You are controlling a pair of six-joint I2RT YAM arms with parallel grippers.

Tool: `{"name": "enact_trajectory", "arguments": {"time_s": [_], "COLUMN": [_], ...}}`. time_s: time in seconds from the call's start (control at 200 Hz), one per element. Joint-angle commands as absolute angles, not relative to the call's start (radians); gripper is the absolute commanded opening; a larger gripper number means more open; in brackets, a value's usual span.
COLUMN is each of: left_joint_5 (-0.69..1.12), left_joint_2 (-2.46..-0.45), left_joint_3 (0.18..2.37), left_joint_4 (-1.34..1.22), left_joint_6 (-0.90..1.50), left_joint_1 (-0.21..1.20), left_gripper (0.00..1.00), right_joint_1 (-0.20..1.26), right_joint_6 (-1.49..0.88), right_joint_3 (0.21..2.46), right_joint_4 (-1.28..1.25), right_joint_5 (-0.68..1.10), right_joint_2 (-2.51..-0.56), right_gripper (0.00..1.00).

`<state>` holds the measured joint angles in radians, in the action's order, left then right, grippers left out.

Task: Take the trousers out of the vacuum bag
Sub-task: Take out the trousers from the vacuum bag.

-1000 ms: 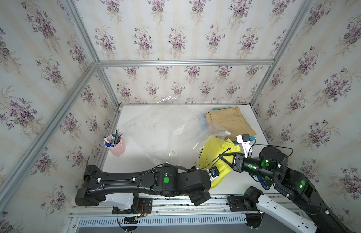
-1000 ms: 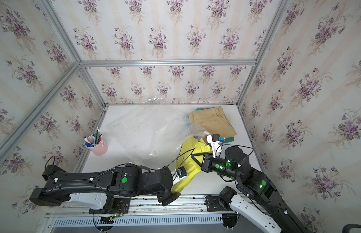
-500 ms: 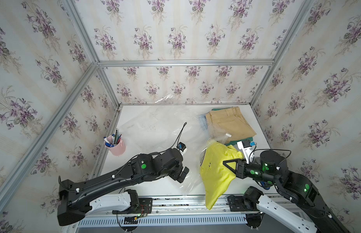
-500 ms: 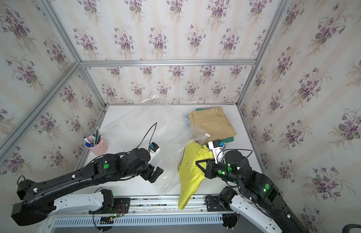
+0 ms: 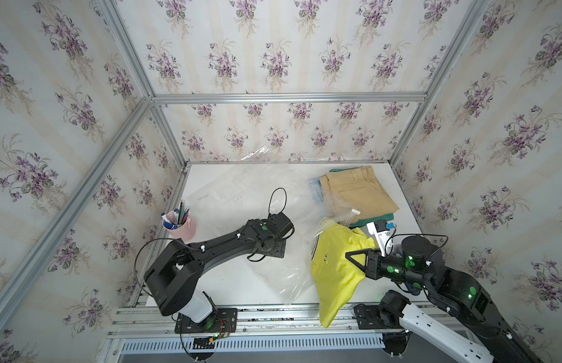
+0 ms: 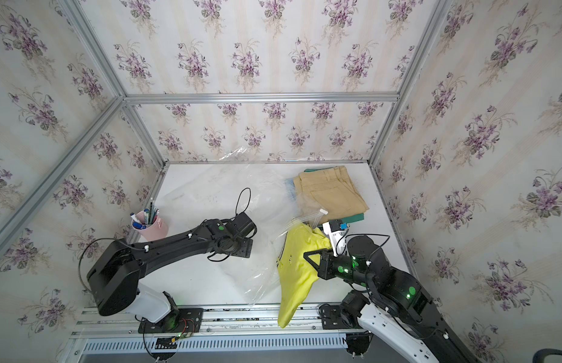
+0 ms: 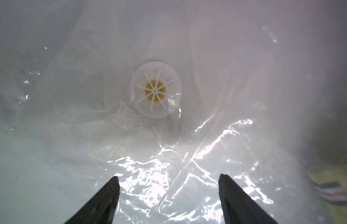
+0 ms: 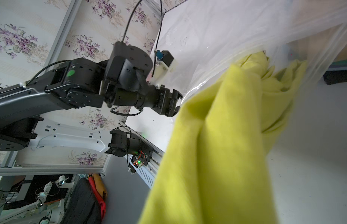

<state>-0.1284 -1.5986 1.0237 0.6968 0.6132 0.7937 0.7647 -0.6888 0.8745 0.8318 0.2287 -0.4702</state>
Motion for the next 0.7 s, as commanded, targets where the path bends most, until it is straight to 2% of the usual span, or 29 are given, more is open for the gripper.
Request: {"name": "enact_trajectory", "arguments": {"time_s": [0.0,0.335,0.694], "left_joint_5": [-0.123,-0.163,-0.241], "left_joint_2": [-1.677,-1.783,-1.828], "left_joint_3": [1.044,1.011,0.996], "left_joint_4": [0.609,0.533,0.526], "left_joint_6": [0.645,0.655,0.569], "left_joint_1": [0.769,0.678,0.488], "left_gripper": [0.79,0.56,0.56], "right_joint_1": [0.764,0.764,0.764], "right_joint_6": [-0.69,-0.69,-0.674], "right_joint_3": [0.881,0.88,0.955], "right_joint_4": [0.713,0.713,0.726], "right_joint_5": [0.229,0.232,0.275], "right_joint_2": [-0.458,-0.446,-0.445], "right_gripper": [0.0,0.0,0.0]}}
